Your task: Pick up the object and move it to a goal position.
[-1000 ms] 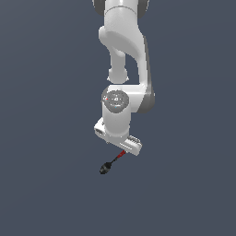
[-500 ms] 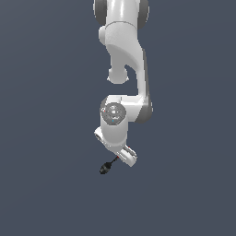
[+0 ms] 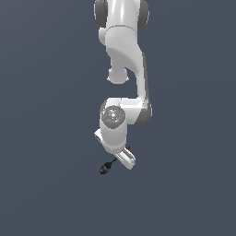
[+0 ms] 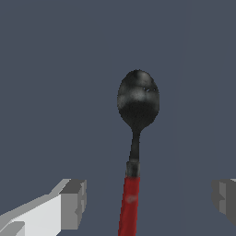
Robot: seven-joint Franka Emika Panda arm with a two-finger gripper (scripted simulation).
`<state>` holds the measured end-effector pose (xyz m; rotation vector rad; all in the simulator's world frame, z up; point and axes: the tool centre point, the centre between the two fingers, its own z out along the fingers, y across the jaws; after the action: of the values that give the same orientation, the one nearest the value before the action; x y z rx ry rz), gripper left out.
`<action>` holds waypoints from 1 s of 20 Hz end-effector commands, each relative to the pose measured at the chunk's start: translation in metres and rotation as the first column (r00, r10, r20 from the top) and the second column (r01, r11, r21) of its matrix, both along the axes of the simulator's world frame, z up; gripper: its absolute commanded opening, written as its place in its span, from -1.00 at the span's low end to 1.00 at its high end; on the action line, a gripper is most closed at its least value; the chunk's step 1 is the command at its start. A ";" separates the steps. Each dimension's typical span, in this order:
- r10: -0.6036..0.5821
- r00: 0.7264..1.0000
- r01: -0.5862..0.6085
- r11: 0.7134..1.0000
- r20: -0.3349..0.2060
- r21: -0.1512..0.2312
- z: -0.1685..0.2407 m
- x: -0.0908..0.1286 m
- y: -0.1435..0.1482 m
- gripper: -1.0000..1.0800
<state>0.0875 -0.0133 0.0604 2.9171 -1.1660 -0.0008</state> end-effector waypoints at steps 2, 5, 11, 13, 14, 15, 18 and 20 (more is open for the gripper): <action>-0.001 1.000 0.001 1.000 0.000 0.000 -0.006 0.000 0.000 0.92; -0.002 1.000 0.002 1.000 0.000 0.000 -0.018 0.000 0.000 0.92; -0.005 1.000 0.005 1.000 0.000 0.000 -0.047 -0.001 0.000 0.92; -0.005 1.000 0.005 1.000 0.000 0.000 -0.050 -0.001 0.000 0.92; -0.005 1.000 0.005 1.000 0.000 0.000 -0.051 0.000 0.000 0.92; -0.005 1.000 0.005 1.000 0.000 0.000 -0.050 0.000 0.000 0.92; -0.005 1.000 0.005 1.000 0.000 0.000 -0.050 0.000 0.000 -1.00; -0.005 1.000 0.005 1.000 0.000 0.000 -0.050 0.000 0.000 -1.00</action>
<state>0.0891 -0.0117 0.0121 2.9176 -1.1711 0.0036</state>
